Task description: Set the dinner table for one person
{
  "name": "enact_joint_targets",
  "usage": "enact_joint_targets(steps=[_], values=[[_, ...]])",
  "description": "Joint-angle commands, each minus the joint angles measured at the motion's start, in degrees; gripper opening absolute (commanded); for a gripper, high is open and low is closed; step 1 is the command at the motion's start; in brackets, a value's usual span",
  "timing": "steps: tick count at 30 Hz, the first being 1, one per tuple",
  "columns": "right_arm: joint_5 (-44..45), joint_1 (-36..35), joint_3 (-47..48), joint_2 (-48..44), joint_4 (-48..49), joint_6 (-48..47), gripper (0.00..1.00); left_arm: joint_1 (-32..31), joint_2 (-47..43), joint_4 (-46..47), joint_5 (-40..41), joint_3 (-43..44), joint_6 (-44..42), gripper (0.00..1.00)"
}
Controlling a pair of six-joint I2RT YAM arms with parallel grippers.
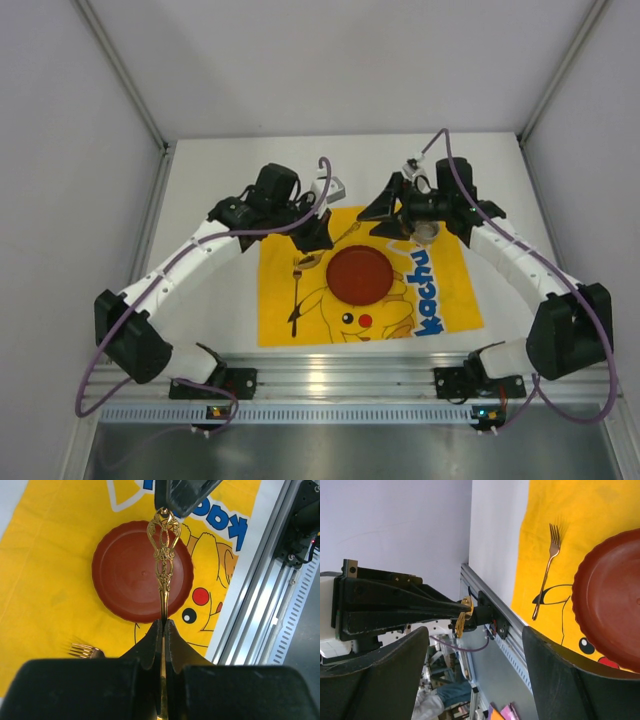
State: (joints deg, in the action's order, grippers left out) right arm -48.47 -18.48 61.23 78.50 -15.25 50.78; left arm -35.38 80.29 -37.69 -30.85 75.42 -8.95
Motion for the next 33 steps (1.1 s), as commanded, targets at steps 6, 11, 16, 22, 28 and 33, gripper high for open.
enact_joint_targets(steps=[6,11,16,22,28,33], values=[[0.2,-4.5,3.5,3.6,6.4,3.4,0.58,-0.9,-1.5,2.6,-2.4,-0.8,0.4,0.0],[0.0,-5.5,4.5,5.2,6.5,2.9,0.4,-1.1,-1.6,2.6,-2.1,-1.2,0.3,0.0],[-0.3,-5.8,4.4,5.6,6.4,2.7,0.0,-1.1,-2.0,2.9,-0.8,-2.1,0.5,0.0],[-1.3,-5.9,3.8,3.8,5.6,1.0,0.0,-1.1,-0.8,3.7,1.8,-2.8,1.0,0.0],[-1.6,-5.9,1.5,-0.8,2.0,-1.5,0.0,-1.1,1.9,4.9,2.1,-1.9,0.6,0.0],[-3.4,-5.8,-1.6,-3.8,0.1,-3.1,0.0,-1.0,5.2,4.9,1.1,1.0,-1.5,0.0]])
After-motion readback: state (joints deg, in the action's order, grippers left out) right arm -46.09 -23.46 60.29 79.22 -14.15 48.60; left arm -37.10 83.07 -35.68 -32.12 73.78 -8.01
